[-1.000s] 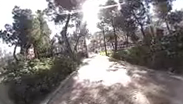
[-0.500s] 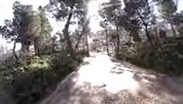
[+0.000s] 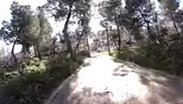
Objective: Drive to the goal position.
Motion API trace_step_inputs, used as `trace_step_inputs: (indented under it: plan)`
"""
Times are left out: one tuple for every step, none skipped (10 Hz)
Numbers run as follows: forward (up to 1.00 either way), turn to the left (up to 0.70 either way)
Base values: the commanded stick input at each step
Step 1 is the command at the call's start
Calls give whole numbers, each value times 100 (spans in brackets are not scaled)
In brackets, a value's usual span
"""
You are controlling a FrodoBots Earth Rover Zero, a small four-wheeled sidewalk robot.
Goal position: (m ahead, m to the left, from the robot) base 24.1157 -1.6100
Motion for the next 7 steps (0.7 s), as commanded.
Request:
trace_step_inputs:
  plan:
    - [70, 0]
    - [70, 0]
    - [70, 0]
    - [70, 0]
    - [70, 0]
    - [70, 0]
    - [70, 0]
